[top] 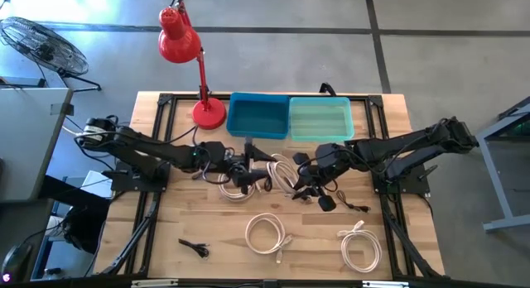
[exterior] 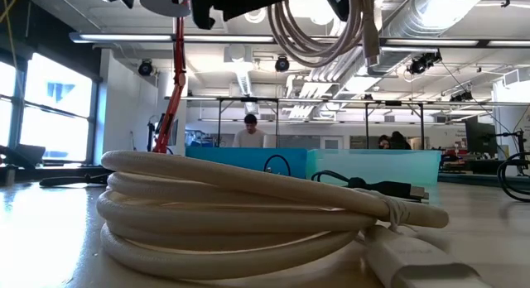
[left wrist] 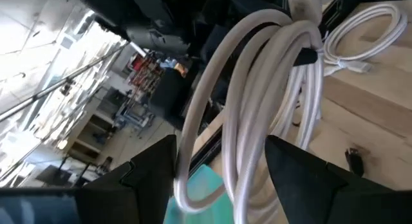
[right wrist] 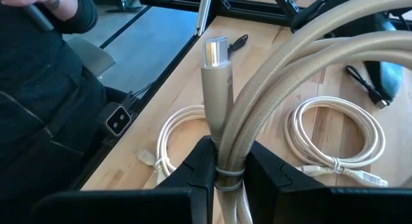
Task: Pick & Place USB Port
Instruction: Put the brown charger cable into the blue bin
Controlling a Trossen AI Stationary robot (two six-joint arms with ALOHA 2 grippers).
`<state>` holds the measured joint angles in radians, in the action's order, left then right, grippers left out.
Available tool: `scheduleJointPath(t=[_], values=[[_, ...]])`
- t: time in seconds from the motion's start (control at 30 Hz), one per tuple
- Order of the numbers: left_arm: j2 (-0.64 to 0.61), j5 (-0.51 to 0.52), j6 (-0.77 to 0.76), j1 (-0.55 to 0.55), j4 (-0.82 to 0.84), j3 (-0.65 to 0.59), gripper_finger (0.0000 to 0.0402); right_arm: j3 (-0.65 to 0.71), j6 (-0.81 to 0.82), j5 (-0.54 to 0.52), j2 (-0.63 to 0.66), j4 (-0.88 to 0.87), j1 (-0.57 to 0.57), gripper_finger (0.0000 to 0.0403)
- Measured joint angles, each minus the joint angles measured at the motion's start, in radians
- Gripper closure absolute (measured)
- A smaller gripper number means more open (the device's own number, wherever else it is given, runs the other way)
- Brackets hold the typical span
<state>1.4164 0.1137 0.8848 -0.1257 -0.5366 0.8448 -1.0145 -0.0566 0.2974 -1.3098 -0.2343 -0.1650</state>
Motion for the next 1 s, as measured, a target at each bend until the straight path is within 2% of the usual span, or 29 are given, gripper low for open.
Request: scheduleJointPath(t=[0.17, 0.27, 0.33, 0.4, 0.47, 0.5, 0.63, 0.73, 0.87, 1.0], values=[[0.041, -0.060, 0.009, 0.006, 0.010, 0.041, 0.0171, 0.000, 0.000, -0.001, 0.000, -0.003, 0.000, 0.0359], [0.071, -0.073, 0.028, 0.008, 0.014, 0.062, 0.0194, 0.000, 0.000, 0.000, 0.000, -0.009, 0.000, 0.0359], [0.082, -0.058, 0.029, 0.008, 0.019, 0.069, 0.0235, 0.000, 0.001, 0.001, 0.000, -0.008, 0.000, 0.0359], [0.085, -0.047, 0.033, 0.008, 0.041, 0.078, 0.0295, 0.000, 0.009, 0.000, 0.000, -0.009, 0.000, 0.0359], [0.085, -0.028, 0.044, 0.009, 0.081, 0.087, 0.0364, 0.000, 0.043, -0.015, 0.000, -0.011, 0.000, 0.0342], [0.085, -0.019, 0.046, 0.009, 0.095, 0.092, 0.0375, 0.000, 0.058, -0.027, 0.000, -0.015, 0.000, 0.0325], [0.086, 0.014, 0.054, 0.008, 0.146, 0.108, 0.0374, 0.000, 0.081, -0.062, 0.001, -0.016, 0.000, 0.0254], [0.086, 0.027, 0.053, 0.008, 0.191, 0.121, 0.0374, 0.000, 0.084, -0.067, 0.001, -0.020, 0.001, 0.0218], [0.085, 0.121, 0.052, -0.005, 0.217, 0.123, 0.0375, 0.000, 0.086, -0.120, 0.009, -0.030, 0.000, 0.0195], [0.036, 0.312, 0.062, -0.029, 0.305, 0.124, 0.0375, 0.000, 0.108, -0.240, 0.048, -0.074, 0.014, 0.0194]])
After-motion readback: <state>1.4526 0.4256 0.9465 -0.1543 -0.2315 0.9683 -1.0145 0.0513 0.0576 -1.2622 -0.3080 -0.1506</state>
